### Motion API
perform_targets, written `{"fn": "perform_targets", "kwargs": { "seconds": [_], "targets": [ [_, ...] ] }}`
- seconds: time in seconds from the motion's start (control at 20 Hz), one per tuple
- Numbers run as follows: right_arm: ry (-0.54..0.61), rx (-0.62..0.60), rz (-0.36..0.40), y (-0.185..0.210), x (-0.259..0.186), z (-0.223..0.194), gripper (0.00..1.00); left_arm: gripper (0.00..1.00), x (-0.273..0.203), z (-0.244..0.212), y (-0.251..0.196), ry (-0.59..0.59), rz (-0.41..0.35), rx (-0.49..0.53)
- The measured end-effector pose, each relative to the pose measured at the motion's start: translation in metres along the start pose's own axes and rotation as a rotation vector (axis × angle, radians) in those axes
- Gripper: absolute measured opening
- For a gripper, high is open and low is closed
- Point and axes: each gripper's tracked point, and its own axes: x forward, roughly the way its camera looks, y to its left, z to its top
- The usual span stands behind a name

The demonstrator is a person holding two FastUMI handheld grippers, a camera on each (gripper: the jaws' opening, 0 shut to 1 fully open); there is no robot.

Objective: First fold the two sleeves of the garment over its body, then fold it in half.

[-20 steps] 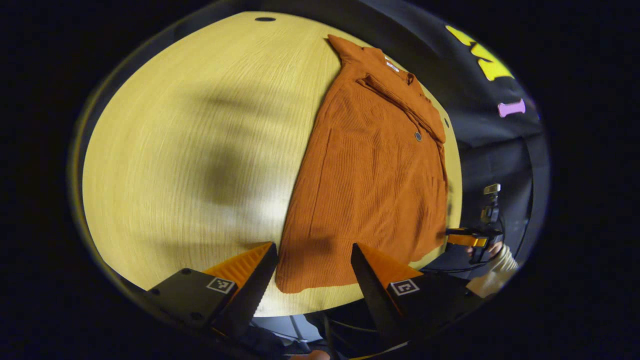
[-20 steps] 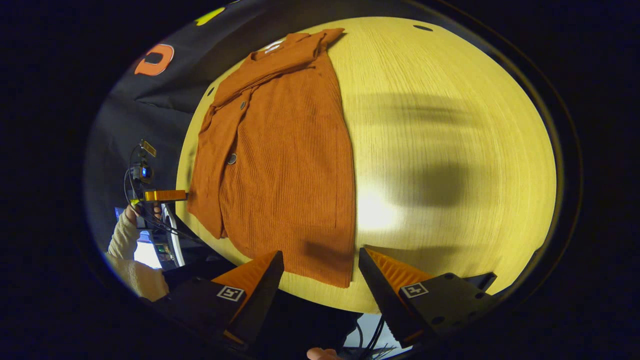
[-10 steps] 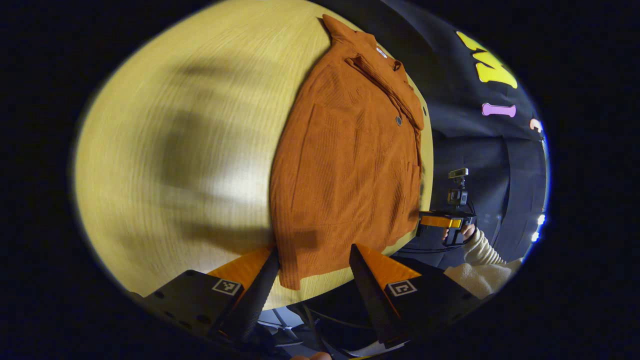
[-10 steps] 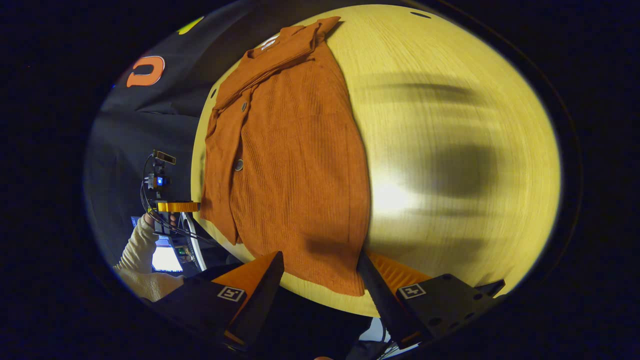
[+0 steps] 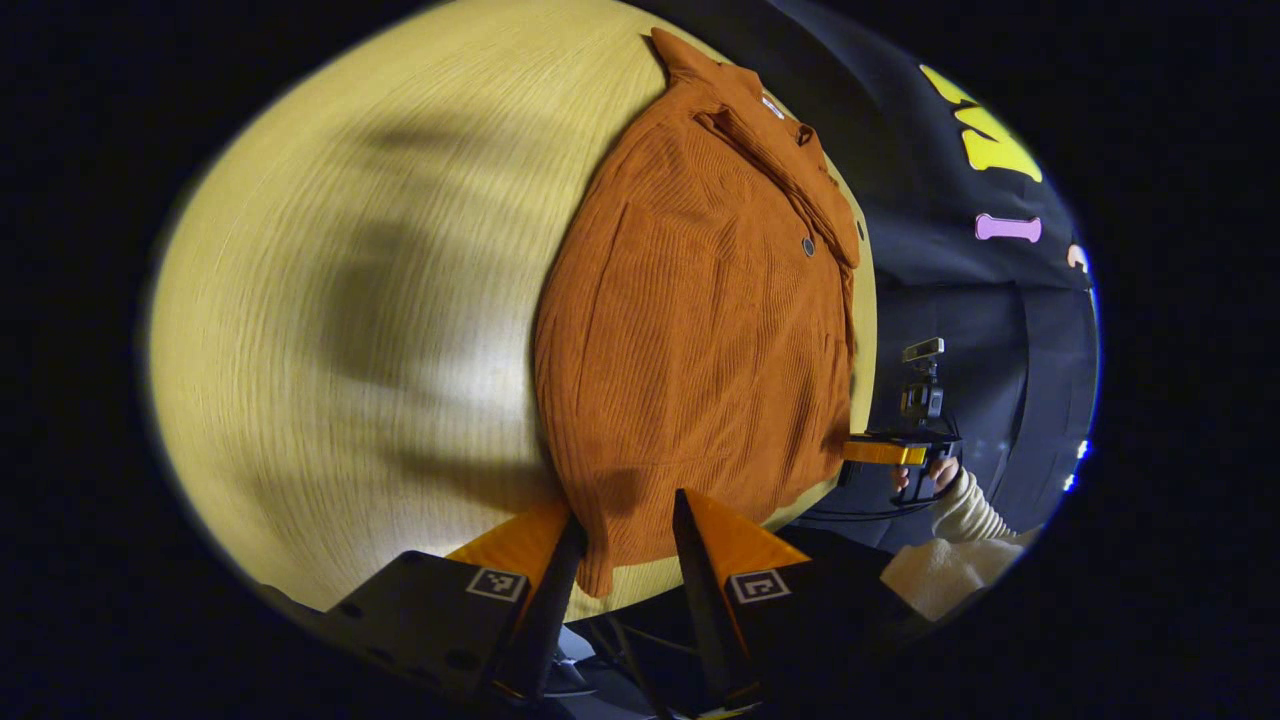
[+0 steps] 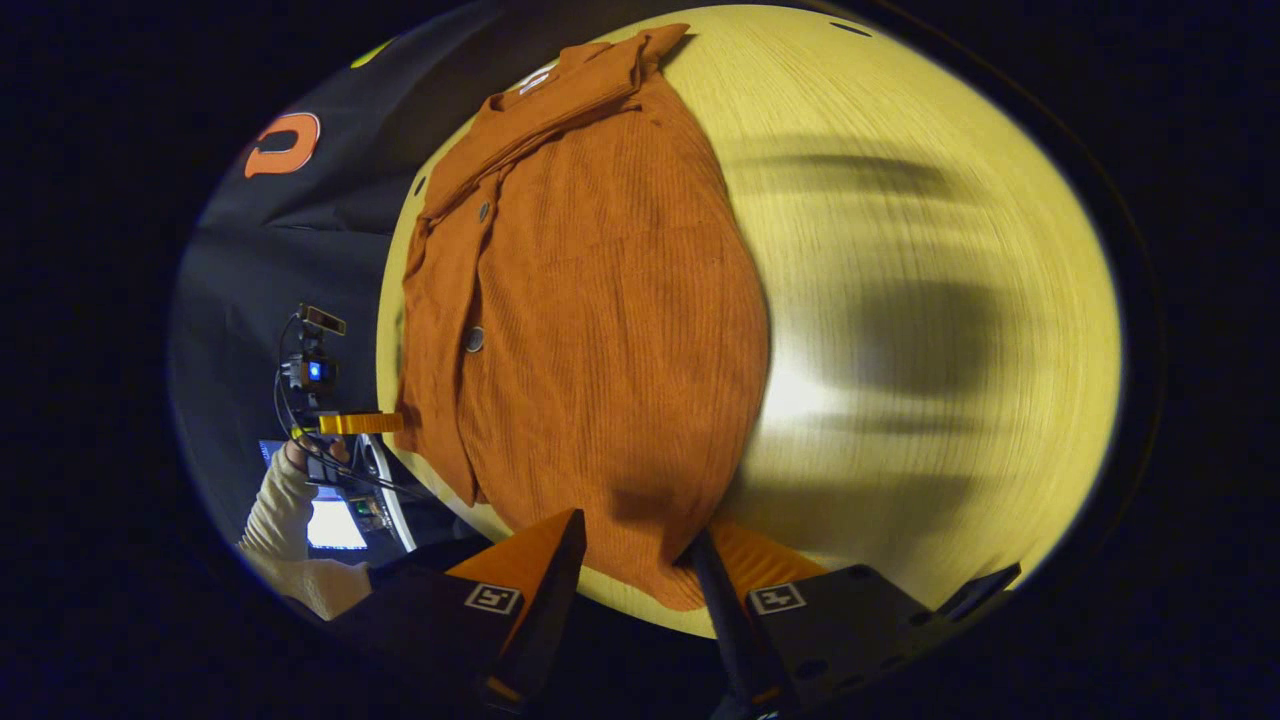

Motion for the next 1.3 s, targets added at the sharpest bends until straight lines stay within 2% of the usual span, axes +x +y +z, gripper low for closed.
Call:
{"fn": "perform_targets", "kwargs": {
  "seconds": [0.05, 0.1, 0.25, 0.3, 0.35, 0.4, 0.45, 0.55, 0.65, 0.7, 0.8, 0.85, 1.05, 1.1, 1.3],
  "targets": [
    [-0.001, -0.007, -0.013, -0.002, 0.002, 0.001, 0.64, 0.51, 0.002, 0.001, 0.002, 0.005, 0.018, 0.008],
    [-0.004, -0.005, -0.01, 0.0, 0.004, 0.001, 0.39, 0.46, 0.003, 0.0, 0.004, 0.011, 0.031, 0.008],
    [-0.004, -0.003, -0.006, 0.002, 0.003, 0.003, 0.36, 0.21, 0.005, -0.002, 0.009, 0.017, 0.089, 0.027],
    [-0.004, 0.001, -0.008, 0.001, 0.003, 0.002, 0.36, 0.18, 0.005, -0.004, 0.011, 0.02, 0.115, 0.042],
    [-0.003, 0.003, -0.009, 0.002, 0.003, 0.002, 0.36, 0.11, 0.006, -0.003, 0.01, 0.022, 0.126, 0.05],
    [-0.005, 0.004, -0.008, 0.002, 0.003, 0.003, 0.36, 0.14, 0.006, -0.003, 0.011, 0.025, 0.141, 0.051],
    [-0.005, 0.007, -0.007, 0.002, 0.003, 0.003, 0.36, 0.08, 0.006, -0.002, 0.011, 0.025, 0.157, 0.045],
    [-0.005, 0.014, -0.004, 0.002, 0.002, 0.003, 0.34, 0.07, 0.007, -0.001, 0.011, 0.023, 0.183, 0.018],
    [-0.004, 0.018, -0.001, 0.002, 0.002, 0.003, 0.36, 0.06, 0.006, -0.003, 0.012, 0.014, 0.206, 0.036],
    [-0.01, 0.005, -0.039, -0.006, 0.0, 0.006, 0.36, 0.06, 0.007, -0.003, 0.012, 0.007, 0.221, 0.056],
    [-0.011, 0.019, -0.012, -0.002, 0.002, 0.004, 0.07, 0.04, 0.012, -0.003, 0.012, -0.001, 0.249, 0.085],
    [-0.009, 0.012, -0.011, -0.003, 0.004, 0.005, 0.12, 0.04, 0.013, -0.003, 0.012, -0.005, 0.26, 0.096],
    [-0.017, -0.027, -0.043, -0.005, 0.003, 0.007, 0.1, 0.04, 0.014, -0.003, 0.008, -0.018, 0.281, 0.124],
    [-0.031, -0.023, -0.041, -0.007, -0.004, 0.008, 0.02, 0.04, 0.012, -0.003, 0.009, -0.02, 0.289, 0.138],
    [-0.047, -0.039, -0.032, -0.008, -0.001, 0.004, 0.02, 0.03, 0.009, 0.005, 0.007, -0.059, 0.287, 0.182]
  ]
}}
